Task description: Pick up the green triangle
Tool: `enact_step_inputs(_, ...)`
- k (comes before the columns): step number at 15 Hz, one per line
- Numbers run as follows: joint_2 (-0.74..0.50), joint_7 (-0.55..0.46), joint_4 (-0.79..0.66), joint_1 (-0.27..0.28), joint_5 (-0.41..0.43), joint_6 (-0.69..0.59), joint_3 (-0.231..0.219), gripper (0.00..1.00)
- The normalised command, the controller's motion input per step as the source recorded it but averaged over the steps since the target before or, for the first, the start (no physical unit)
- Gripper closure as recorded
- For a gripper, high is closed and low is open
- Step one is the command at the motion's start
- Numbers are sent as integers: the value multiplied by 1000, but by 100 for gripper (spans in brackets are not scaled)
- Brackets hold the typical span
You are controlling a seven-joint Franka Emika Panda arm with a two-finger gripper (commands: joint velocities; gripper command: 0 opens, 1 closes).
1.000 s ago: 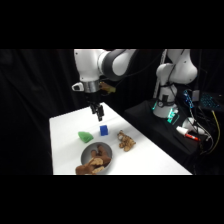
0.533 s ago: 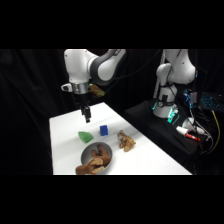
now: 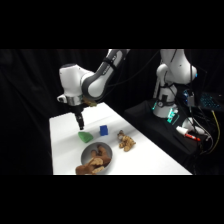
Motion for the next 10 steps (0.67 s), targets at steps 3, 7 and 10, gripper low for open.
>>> enact_step_inputs(3, 298, -6, 311, -83, 18, 57, 44, 0)
enact_step_inputs(7, 240, -32, 254, -104, 73, 31, 83, 0)
enact_step_inputs(10, 210, -50, 209, -109, 102, 12, 104, 0)
